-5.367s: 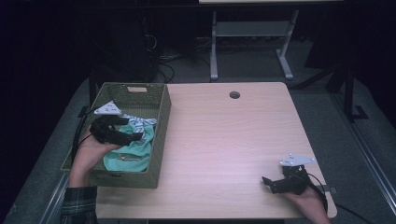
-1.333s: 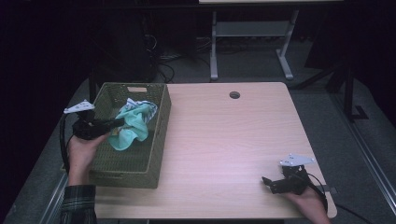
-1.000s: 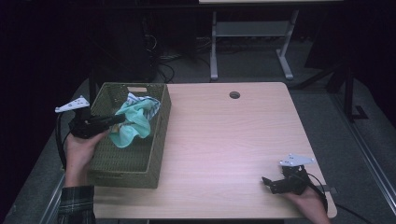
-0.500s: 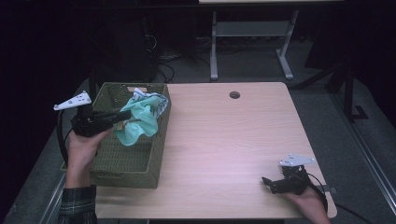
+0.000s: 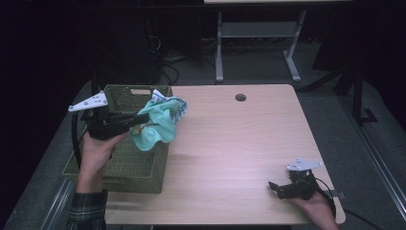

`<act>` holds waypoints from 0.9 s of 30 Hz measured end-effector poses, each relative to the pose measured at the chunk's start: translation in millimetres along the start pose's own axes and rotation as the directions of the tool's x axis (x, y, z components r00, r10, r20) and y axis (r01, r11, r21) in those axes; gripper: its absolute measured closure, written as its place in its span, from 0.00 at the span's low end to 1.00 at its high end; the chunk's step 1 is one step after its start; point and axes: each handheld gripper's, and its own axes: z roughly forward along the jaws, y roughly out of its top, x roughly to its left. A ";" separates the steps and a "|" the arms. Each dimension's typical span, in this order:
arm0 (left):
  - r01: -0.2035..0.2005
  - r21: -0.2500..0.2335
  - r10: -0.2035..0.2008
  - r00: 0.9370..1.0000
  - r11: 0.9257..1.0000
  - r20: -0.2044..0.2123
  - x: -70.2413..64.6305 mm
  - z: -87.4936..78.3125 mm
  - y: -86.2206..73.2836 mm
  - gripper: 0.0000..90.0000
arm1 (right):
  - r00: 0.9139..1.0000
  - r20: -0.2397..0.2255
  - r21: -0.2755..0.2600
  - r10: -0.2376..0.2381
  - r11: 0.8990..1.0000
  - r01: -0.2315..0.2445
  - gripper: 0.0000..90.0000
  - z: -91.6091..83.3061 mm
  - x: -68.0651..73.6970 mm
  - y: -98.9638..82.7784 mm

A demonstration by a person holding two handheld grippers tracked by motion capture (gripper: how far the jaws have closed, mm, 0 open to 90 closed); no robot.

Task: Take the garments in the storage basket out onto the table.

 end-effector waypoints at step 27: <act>-0.055 0.071 0.041 0.980 0.996 0.192 -47.6 73.4 1.6 0.92 | 1.000 0.000 0.000 -0.001 1.000 0.001 0.01 0.0 -0.1 0.0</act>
